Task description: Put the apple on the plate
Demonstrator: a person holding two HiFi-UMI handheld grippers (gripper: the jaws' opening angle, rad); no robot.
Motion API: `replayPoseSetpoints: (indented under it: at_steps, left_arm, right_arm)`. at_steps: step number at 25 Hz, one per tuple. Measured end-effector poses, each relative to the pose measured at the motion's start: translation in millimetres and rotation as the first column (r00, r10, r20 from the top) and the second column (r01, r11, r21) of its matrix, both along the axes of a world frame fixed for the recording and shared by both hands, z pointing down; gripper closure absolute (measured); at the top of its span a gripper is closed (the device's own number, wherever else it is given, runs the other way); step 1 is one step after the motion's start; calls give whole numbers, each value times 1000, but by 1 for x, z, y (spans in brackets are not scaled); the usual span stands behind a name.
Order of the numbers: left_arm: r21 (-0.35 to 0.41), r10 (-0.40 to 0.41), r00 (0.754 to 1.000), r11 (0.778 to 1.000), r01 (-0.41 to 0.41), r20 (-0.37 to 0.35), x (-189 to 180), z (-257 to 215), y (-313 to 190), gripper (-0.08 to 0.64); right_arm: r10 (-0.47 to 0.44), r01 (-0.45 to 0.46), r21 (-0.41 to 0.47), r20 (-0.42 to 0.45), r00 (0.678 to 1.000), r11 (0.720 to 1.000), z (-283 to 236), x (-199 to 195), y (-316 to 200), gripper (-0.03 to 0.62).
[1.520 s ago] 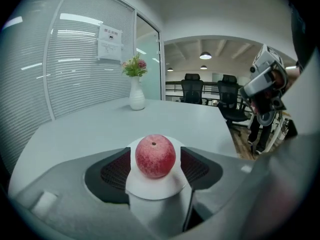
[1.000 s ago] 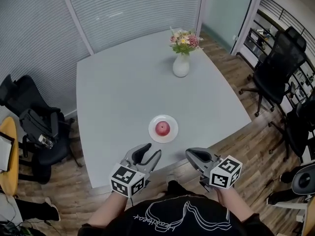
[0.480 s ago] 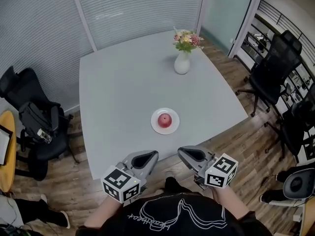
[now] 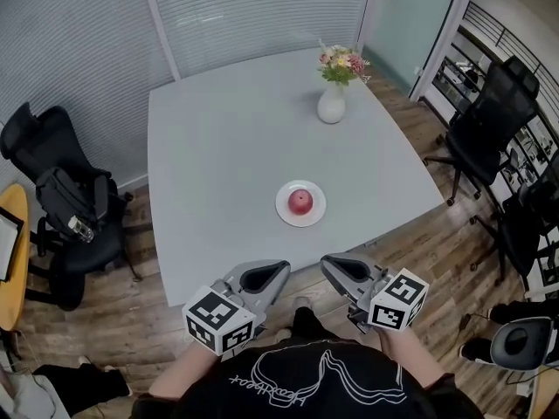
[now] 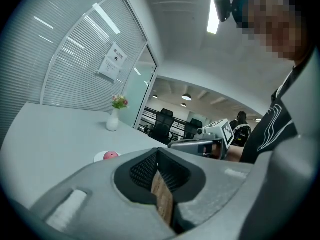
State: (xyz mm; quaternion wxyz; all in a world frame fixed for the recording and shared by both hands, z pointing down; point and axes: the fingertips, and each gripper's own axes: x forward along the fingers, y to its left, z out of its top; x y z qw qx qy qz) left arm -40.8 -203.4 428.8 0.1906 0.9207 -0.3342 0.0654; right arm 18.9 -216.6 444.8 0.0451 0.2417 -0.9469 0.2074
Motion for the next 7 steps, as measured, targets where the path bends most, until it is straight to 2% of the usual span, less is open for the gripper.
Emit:
replayPoseSetpoints:
  at_steps: [7]
  left_arm:
    - [27,5,999,1000,-6,41,1,3,11,546]
  right_arm:
    - [-11,11,-13,-6,1000,1000,4,-2,10,584]
